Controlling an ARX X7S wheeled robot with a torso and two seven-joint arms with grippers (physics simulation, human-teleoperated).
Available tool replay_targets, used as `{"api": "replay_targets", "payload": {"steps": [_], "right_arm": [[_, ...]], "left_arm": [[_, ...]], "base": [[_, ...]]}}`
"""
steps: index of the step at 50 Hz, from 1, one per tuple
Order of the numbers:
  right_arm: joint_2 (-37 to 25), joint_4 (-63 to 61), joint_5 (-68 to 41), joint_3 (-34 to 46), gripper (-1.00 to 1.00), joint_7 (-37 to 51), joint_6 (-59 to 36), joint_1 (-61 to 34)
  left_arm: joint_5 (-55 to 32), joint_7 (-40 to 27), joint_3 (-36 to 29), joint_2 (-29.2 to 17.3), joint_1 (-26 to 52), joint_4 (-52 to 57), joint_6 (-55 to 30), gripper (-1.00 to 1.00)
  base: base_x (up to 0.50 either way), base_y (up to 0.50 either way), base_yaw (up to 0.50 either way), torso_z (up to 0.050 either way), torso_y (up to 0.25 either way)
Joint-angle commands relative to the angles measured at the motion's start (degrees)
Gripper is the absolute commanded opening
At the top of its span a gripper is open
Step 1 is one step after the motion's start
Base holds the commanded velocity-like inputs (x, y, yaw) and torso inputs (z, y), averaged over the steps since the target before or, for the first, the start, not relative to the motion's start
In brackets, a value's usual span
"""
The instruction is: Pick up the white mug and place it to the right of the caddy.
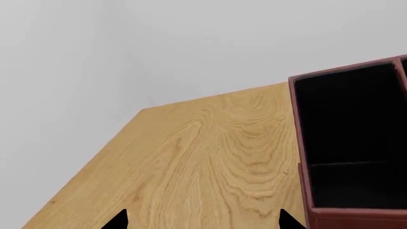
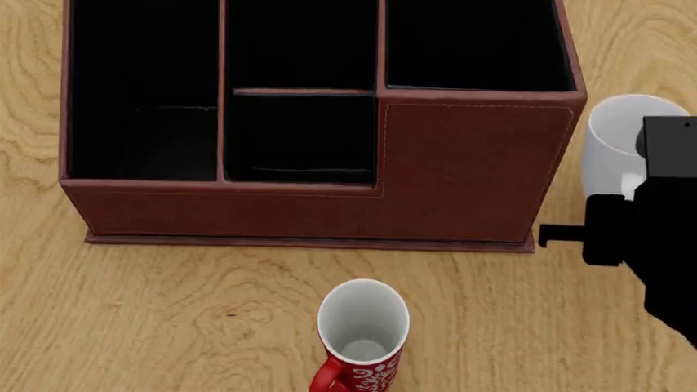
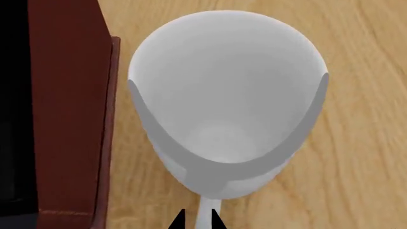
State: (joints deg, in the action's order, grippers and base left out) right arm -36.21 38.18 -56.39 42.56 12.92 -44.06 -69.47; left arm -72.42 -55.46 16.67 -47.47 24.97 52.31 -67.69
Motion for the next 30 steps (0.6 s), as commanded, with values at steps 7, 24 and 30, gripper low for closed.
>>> {"api": "replay_targets", "payload": {"steps": [7, 24, 30], "right_arm": [[2.7, 6.68, 4.48, 1.25, -1.0, -3.08, 2.91, -0.43], [3.67, 8.75, 4.93, 1.71, -1.0, -4.51, 4.17, 1.21], [4.47, 10.54, 5.32, 2.02, -1.0, -5.34, 4.72, 1.4]], "left_arm": [[-1.13, -0.74, -0.37, -0.74, 0.85, -0.23, 0.17, 1.0], [-1.57, -1.08, 0.34, -1.31, -0.45, 0.39, 0.86, 1.0], [-2.51, -1.68, 0.35, -1.76, 0.07, 0.38, 0.84, 1.0]], "base": [[0.0, 0.0, 0.0, 0.0, 0.0], [0.01, 0.0, 0.01, 0.0, -0.006], [0.01, 0.0, 0.0, -0.003, -0.008]]}}
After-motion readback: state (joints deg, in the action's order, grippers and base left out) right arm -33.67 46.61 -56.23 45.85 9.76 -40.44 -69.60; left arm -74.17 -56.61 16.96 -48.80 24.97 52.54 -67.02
